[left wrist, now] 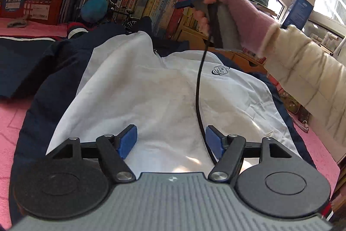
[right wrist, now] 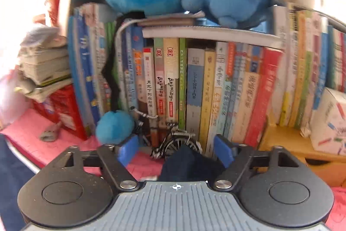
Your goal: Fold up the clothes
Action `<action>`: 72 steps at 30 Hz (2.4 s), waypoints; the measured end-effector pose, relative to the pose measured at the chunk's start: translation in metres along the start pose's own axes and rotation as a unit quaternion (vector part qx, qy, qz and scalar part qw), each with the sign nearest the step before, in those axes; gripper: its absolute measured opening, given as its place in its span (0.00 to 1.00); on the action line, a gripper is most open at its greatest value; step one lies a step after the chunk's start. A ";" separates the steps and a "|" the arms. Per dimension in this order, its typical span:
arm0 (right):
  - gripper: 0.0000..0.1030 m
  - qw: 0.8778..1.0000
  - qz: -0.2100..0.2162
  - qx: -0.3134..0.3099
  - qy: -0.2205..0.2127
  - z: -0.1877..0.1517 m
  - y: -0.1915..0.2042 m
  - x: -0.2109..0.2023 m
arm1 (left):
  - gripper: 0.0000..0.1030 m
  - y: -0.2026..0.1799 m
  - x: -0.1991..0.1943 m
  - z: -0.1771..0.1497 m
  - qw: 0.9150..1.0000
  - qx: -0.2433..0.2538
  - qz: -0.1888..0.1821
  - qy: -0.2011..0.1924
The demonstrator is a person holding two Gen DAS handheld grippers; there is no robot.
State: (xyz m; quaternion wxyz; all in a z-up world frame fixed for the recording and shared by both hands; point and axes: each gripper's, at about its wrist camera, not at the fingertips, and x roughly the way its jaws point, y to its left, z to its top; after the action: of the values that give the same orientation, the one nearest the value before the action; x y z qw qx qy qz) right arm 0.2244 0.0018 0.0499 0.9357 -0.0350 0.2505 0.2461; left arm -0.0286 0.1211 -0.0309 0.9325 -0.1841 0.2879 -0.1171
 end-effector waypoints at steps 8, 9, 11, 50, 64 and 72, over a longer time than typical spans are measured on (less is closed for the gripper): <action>0.87 0.967 -0.130 0.220 -0.013 -0.118 -0.155 -0.152 | 0.72 0.001 0.002 0.002 1.000 -0.002 0.001 0.001; 0.87 0.954 -0.139 0.264 -0.008 -0.136 -0.176 -0.164 | 0.73 -0.001 0.003 0.003 1.000 0.002 0.003 0.003; 0.88 0.931 -0.135 0.340 0.007 -0.164 -0.206 -0.177 | 0.75 -0.006 0.004 0.002 1.000 0.016 0.011 0.006; 0.81 0.966 0.058 0.251 0.011 -0.233 -0.111 -0.307 | 0.80 -0.003 0.004 0.001 1.000 0.013 0.003 0.006; 0.87 0.962 -0.125 0.197 0.143 -0.116 -0.075 -0.128 | 0.81 -0.002 0.004 0.000 1.000 0.011 0.000 0.005; 0.12 0.959 -0.119 0.240 0.096 -0.152 -0.107 -0.184 | 0.81 -0.002 0.005 -0.001 1.000 0.009 -0.001 0.004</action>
State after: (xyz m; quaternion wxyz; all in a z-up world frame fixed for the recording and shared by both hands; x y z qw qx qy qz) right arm 0.0680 -0.2025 0.0005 0.9106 0.1380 0.3848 0.0609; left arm -0.0253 0.1176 -0.0329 0.9328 -0.1751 0.2909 -0.1210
